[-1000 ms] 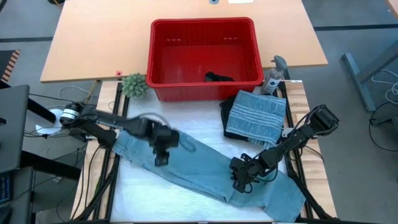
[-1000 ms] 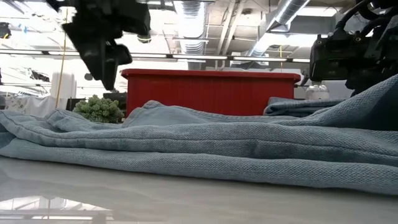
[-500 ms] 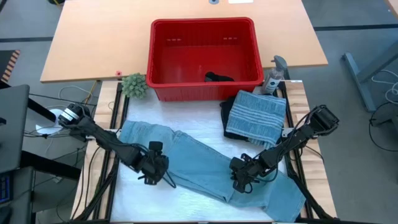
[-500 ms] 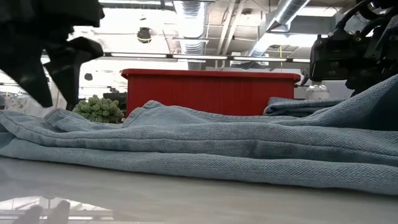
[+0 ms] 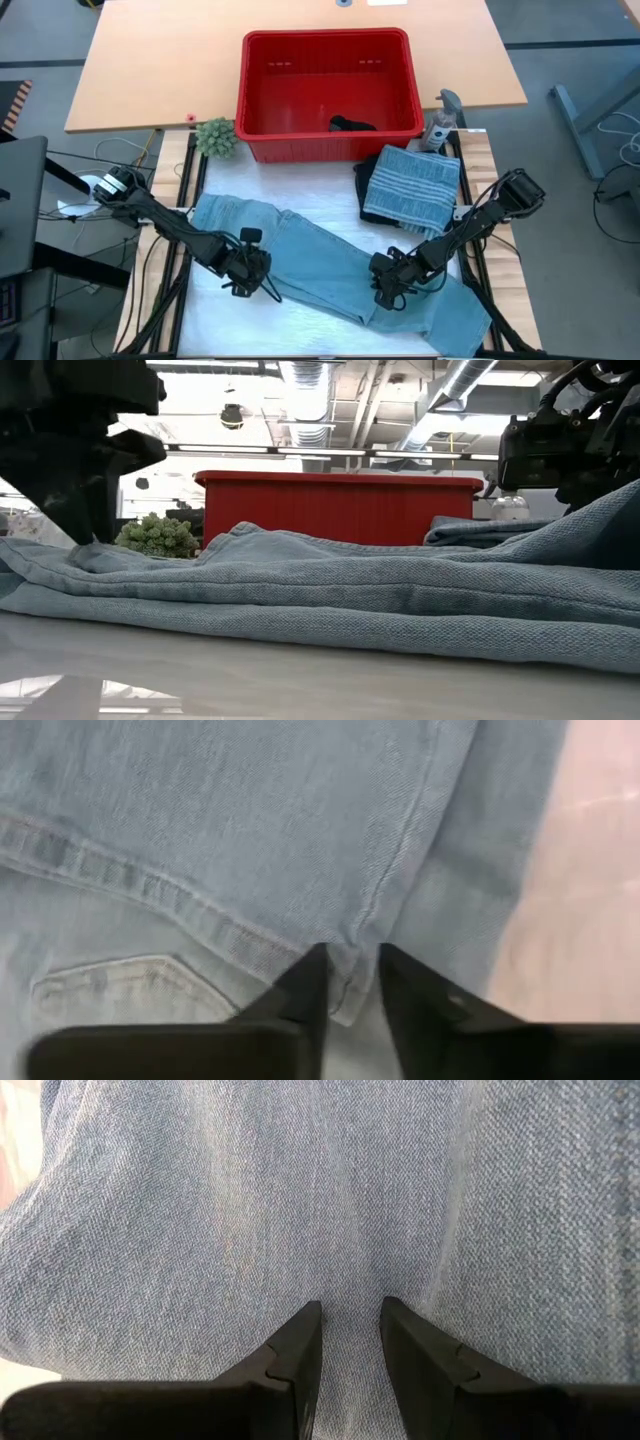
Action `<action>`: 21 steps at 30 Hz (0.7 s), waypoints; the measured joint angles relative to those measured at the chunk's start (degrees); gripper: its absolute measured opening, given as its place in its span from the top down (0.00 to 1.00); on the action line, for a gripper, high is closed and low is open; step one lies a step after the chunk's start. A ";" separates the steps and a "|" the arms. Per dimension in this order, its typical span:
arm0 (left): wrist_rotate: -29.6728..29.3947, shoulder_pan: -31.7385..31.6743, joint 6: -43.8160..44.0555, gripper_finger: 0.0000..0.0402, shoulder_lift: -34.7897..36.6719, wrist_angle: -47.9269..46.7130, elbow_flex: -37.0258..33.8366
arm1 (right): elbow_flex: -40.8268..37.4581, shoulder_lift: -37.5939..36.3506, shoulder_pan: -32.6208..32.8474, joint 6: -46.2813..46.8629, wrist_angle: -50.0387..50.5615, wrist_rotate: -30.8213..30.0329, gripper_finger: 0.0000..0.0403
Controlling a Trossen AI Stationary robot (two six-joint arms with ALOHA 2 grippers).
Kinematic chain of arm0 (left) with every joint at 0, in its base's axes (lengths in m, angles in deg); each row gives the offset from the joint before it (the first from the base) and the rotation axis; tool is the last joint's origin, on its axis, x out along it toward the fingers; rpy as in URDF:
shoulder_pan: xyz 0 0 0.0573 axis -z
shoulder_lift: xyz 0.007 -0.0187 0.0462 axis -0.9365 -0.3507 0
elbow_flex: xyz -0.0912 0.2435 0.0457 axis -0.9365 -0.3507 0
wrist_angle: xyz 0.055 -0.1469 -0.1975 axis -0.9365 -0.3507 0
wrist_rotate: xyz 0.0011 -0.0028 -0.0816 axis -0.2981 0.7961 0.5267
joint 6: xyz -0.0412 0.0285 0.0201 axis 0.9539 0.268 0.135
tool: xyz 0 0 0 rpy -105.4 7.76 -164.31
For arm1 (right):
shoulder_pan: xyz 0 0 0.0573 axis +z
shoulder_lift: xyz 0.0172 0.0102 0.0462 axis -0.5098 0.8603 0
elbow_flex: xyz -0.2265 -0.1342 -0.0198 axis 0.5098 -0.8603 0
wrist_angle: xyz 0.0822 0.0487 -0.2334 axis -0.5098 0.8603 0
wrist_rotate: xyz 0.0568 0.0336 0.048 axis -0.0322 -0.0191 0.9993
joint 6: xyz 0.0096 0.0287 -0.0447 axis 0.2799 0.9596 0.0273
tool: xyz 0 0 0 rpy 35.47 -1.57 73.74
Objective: Fold Laundry from Bin
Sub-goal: Fold the blue pants
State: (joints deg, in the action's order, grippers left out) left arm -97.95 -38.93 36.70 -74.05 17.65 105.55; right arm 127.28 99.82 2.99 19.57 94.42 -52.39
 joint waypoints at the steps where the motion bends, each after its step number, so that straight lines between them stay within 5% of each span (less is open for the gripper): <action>1: 0.18 0.02 0.01 0.85 0.00 0.03 0.20 | 0.00 0.00 -0.01 0.00 0.00 0.00 0.66; 4: 0.97 0.08 0.06 0.97 0.00 0.51 0.33 | 0.00 0.00 -0.01 0.00 -0.01 0.00 0.66; 13: 0.63 0.38 4.46 1.00 0.00 1.12 0.38 | -0.19 -1.16 0.03 -0.74 -2.42 0.29 0.66; 21: -6.77 -1.61 2.82 1.00 -0.44 6.63 0.38 | -0.24 -11.99 -0.37 -4.87 -4.16 -1.11 0.67</action>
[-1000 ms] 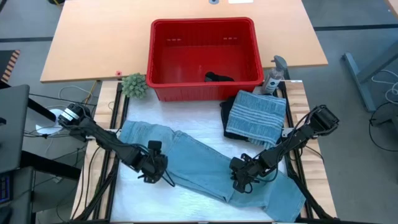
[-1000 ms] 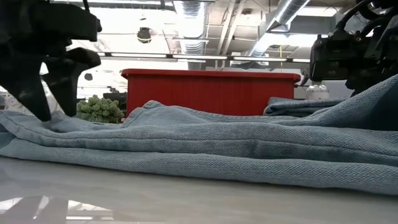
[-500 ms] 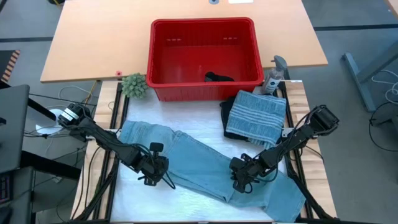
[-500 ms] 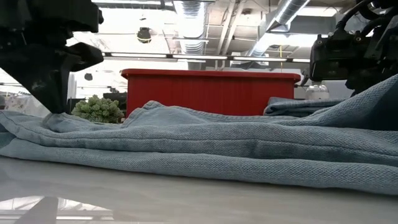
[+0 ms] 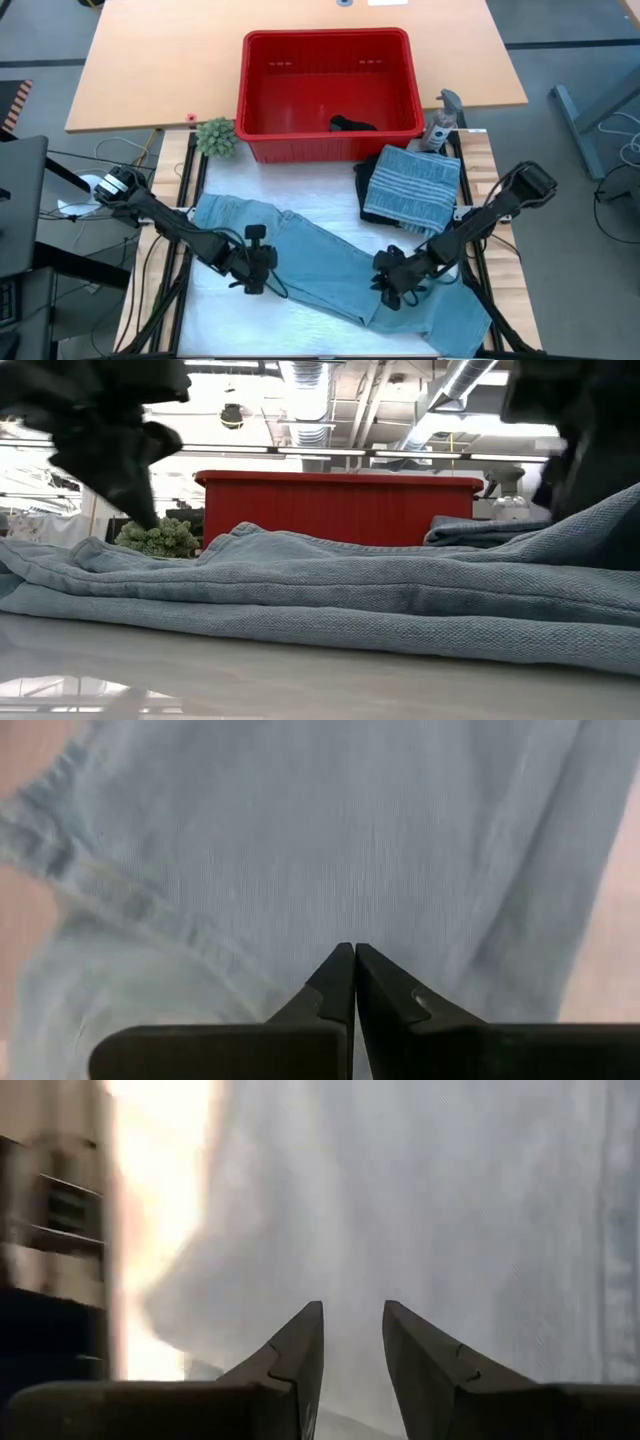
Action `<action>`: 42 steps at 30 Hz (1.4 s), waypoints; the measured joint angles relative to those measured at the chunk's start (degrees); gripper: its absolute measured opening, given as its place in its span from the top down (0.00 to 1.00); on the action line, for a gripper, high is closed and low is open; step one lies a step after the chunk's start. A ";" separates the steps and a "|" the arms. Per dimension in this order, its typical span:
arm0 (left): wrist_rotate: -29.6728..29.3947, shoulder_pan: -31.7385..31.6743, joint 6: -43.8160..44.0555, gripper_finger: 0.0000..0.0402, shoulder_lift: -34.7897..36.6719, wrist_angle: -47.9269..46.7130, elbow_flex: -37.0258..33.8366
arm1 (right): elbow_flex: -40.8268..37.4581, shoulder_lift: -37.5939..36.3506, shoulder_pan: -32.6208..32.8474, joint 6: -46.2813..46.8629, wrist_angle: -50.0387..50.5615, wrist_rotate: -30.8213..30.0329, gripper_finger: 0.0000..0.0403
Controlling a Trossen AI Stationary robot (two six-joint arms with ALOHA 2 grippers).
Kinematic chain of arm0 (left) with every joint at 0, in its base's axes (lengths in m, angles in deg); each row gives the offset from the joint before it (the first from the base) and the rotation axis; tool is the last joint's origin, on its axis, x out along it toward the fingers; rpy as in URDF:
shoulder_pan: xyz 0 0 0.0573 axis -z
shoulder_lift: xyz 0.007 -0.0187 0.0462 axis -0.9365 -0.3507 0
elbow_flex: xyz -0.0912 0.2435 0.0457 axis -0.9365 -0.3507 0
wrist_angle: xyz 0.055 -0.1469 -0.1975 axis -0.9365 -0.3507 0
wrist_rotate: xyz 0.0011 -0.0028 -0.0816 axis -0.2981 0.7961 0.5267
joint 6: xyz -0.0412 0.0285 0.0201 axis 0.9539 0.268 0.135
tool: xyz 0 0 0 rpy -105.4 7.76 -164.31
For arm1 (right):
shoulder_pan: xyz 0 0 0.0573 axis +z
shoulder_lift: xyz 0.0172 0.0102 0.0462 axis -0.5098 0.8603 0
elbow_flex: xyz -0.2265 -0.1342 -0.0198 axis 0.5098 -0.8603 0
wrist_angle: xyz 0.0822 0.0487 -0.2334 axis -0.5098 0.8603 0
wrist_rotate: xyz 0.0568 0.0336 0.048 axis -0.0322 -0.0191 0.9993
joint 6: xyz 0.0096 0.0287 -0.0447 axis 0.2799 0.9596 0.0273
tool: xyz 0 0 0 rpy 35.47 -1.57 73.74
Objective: Fold Laundry from Bin
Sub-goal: Fold the blue pants
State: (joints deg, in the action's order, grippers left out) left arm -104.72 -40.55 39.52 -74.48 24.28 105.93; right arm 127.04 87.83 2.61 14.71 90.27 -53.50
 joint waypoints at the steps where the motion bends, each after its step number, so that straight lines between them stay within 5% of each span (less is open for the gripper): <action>1: 0.38 -0.86 -0.06 1.00 0.00 1.62 0.00 | 0.00 -1.25 -0.13 -0.56 -0.55 -0.03 0.68; 8: 1.58 -6.25 -0.44 1.00 0.00 7.90 -0.57 | 0.15 -4.75 -0.59 -1.74 -6.60 -0.08 0.71; 19: 4.15 -8.65 1.53 1.00 -0.02 12.87 -5.71 | 12.56 15.29 -0.57 -10.94 -11.34 8.92 0.95; 26: 3.90 -8.65 1.87 1.00 -0.02 14.02 -7.12 | 17.84 23.65 1.00 -9.88 -10.29 15.63 0.93; 37: 2.15 -8.65 2.36 1.00 -0.02 16.69 -7.78 | 17.80 18.63 9.39 -6.05 -1.46 16.73 0.96; 42: 2.47 -8.67 3.71 1.00 -0.02 18.02 -7.78 | 18.05 13.01 8.52 -7.53 -0.98 6.89 0.93</action>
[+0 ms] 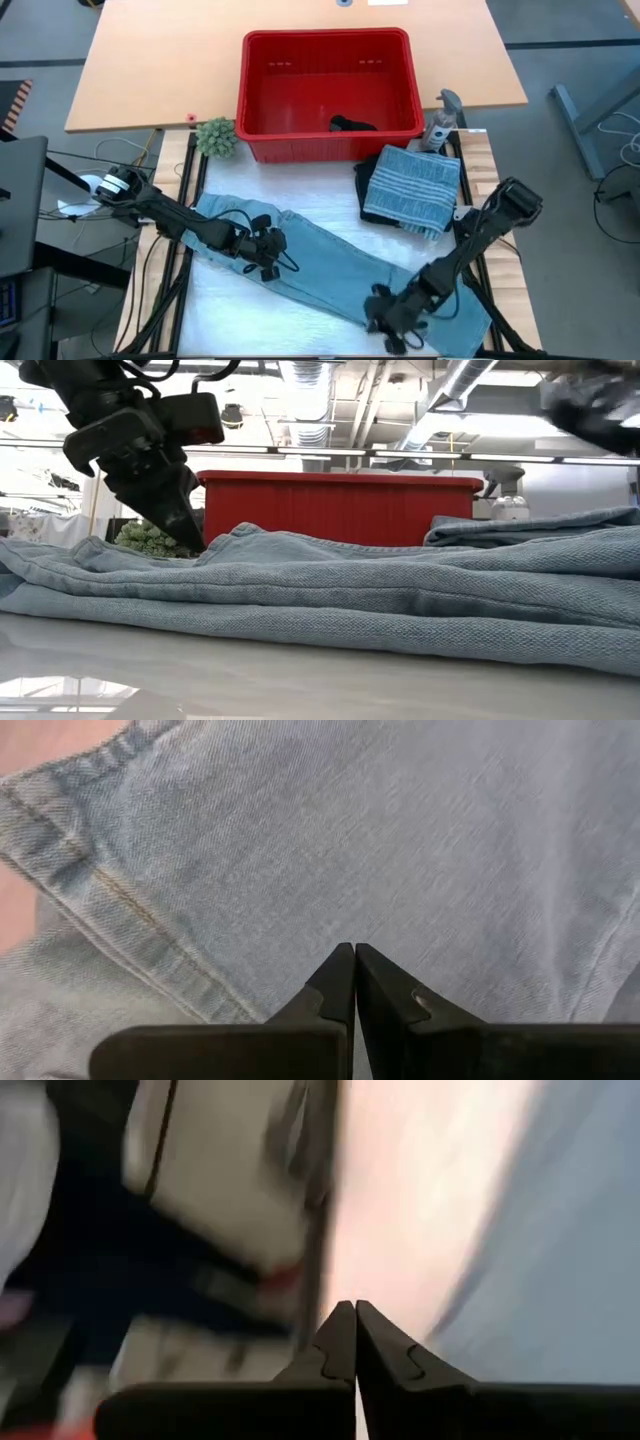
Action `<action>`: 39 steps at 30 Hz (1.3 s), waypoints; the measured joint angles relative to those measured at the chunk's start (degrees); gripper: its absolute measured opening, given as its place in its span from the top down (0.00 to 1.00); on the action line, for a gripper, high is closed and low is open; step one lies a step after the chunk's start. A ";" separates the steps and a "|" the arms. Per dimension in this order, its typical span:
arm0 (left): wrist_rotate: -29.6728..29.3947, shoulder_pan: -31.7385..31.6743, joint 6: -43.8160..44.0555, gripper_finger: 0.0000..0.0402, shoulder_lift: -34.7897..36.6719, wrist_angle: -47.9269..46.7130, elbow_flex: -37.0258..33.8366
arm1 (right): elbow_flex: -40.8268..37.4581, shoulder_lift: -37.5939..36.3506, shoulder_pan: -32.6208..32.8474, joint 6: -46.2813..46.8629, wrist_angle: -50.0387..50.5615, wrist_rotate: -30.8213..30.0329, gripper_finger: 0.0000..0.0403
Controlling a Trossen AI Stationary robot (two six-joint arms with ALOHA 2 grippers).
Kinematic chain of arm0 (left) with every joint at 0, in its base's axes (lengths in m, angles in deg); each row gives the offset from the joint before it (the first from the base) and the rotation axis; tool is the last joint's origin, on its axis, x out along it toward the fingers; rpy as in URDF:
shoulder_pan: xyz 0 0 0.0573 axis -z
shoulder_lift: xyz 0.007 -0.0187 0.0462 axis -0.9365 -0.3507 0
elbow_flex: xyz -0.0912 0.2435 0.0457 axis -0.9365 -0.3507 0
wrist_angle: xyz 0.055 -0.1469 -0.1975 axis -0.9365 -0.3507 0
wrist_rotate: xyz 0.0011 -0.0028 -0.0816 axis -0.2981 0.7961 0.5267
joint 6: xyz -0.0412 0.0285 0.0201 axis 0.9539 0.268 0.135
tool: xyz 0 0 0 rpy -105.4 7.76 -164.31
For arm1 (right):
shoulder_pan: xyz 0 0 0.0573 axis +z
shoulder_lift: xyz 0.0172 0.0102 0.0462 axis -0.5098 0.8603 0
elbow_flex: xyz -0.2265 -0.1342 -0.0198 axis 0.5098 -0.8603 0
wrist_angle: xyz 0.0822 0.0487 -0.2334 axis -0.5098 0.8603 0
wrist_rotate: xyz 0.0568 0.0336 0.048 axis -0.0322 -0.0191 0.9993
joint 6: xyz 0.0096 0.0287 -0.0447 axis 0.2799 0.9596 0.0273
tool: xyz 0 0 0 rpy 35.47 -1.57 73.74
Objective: Fold Laundry from Bin
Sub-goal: Fold the blue pants
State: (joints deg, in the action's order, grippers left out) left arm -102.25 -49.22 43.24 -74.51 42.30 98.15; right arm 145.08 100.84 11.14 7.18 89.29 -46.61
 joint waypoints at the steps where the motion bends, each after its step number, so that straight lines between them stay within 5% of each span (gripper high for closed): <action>1: 0.02 0.00 0.12 1.00 0.00 0.28 0.00 | 0.01 -0.87 -0.48 -0.93 0.57 -2.75 0.93; 6: 0.04 0.00 0.19 1.00 0.00 0.70 0.00 | -0.19 -1.99 -3.08 -4.54 5.94 -8.59 0.96; 17: -0.15 0.00 -0.01 1.00 0.00 0.79 0.00 | -1.33 9.00 -2.07 0.79 -2.17 0.43 0.95; 28: -1.86 -0.22 -1.44 1.00 1.24 -1.14 3.52 | -1.30 3.42 -1.35 0.39 5.10 0.57 0.91; 34: -2.88 -0.69 -4.35 1.00 5.87 -1.32 12.32 | -1.28 -3.40 -0.86 -0.36 9.49 -7.24 0.95; 39: 5.88 -3.78 1.28 1.00 5.53 1.42 11.98 | -1.28 -8.18 0.45 4.94 15.37 -14.29 0.94</action>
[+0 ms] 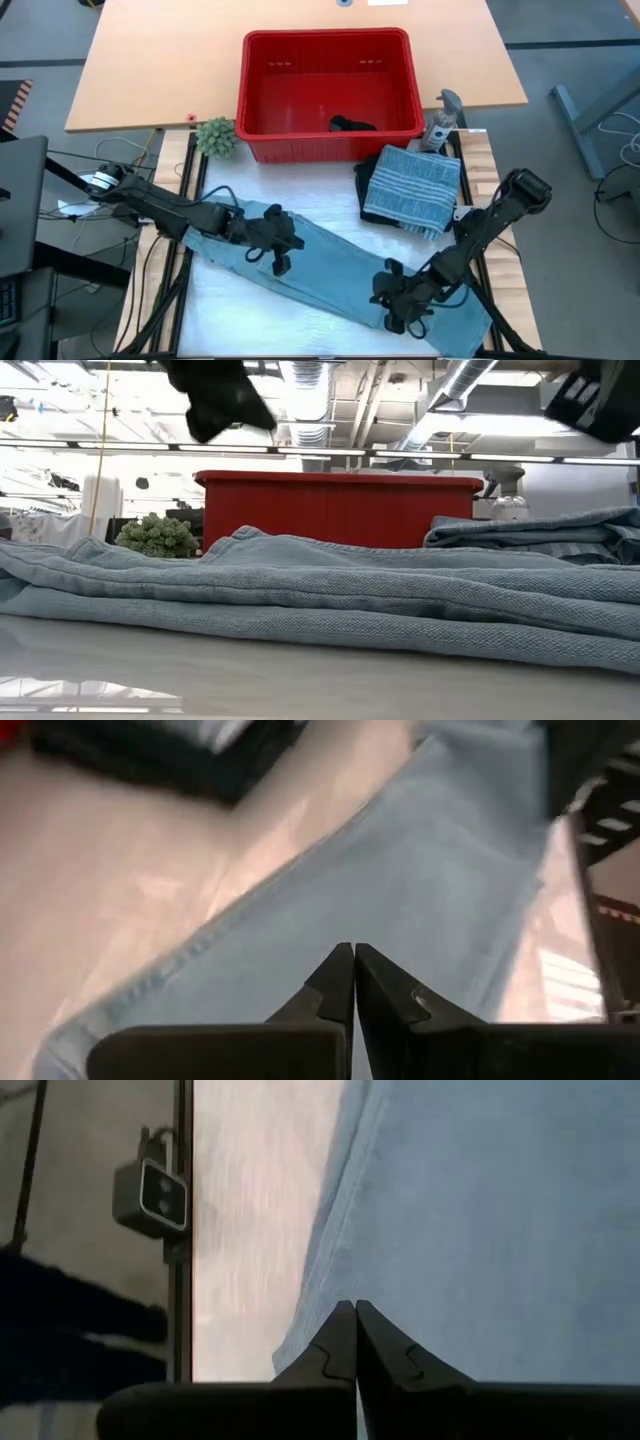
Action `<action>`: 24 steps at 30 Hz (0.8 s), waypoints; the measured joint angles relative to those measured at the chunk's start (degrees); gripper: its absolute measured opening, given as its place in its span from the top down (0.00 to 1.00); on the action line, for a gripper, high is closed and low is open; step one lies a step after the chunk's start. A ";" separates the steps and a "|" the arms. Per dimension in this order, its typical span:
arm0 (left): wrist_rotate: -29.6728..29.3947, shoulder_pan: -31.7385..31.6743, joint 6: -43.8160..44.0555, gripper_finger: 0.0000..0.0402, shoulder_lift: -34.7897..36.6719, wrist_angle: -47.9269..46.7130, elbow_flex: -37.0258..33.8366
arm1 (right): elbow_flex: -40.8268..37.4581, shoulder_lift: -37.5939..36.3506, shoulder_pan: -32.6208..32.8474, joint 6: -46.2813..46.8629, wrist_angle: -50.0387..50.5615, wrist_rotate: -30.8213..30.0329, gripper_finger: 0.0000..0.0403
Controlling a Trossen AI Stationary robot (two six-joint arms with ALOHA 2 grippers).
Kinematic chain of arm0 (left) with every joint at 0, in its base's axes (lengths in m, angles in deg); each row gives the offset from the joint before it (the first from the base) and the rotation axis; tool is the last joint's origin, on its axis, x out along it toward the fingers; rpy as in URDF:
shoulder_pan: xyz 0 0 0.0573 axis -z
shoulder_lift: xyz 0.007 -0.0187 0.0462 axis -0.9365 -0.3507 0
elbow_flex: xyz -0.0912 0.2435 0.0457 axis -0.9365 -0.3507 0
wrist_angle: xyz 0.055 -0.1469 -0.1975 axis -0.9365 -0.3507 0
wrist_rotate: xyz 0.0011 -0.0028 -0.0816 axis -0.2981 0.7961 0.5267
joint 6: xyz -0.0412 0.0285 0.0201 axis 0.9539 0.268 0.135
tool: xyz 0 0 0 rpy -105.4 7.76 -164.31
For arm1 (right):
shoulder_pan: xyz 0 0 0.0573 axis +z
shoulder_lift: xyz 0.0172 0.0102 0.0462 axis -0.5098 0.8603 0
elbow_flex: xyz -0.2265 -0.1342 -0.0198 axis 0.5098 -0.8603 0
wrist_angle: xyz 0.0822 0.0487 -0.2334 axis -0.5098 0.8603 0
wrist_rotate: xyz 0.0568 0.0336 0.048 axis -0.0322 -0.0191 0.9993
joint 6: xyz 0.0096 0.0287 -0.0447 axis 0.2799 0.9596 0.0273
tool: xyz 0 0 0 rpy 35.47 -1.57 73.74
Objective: Fold Laundry from Bin
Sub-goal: Fold the blue pants
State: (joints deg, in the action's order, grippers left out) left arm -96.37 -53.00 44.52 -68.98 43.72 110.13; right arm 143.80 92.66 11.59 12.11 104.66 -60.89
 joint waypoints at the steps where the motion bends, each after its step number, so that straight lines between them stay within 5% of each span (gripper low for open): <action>1: 0.02 -0.52 1.00 1.00 -0.59 0.16 -0.64 | 0.00 -0.93 0.76 1.11 1.03 -1.34 0.93; 8: 4.15 -3.18 10.42 1.00 -6.17 15.21 -12.33 | 0.02 -6.43 8.49 18.40 15.55 -5.39 0.93; 11: 4.13 -3.93 12.53 1.00 -8.20 17.11 -14.31 | 0.02 -8.24 10.94 25.87 18.35 1.70 0.92; 17: 4.32 -5.24 11.28 1.00 -11.36 17.17 -14.62 | 0.22 -10.60 12.01 34.62 20.12 26.02 0.79; 24: 6.66 -7.75 10.82 1.00 -17.30 18.59 -14.55 | 1.29 -10.36 14.90 44.82 21.32 28.78 0.51</action>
State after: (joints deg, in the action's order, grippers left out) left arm -89.71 -60.75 55.34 -86.28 62.31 95.57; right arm 145.09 82.30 26.49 56.93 125.98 -32.12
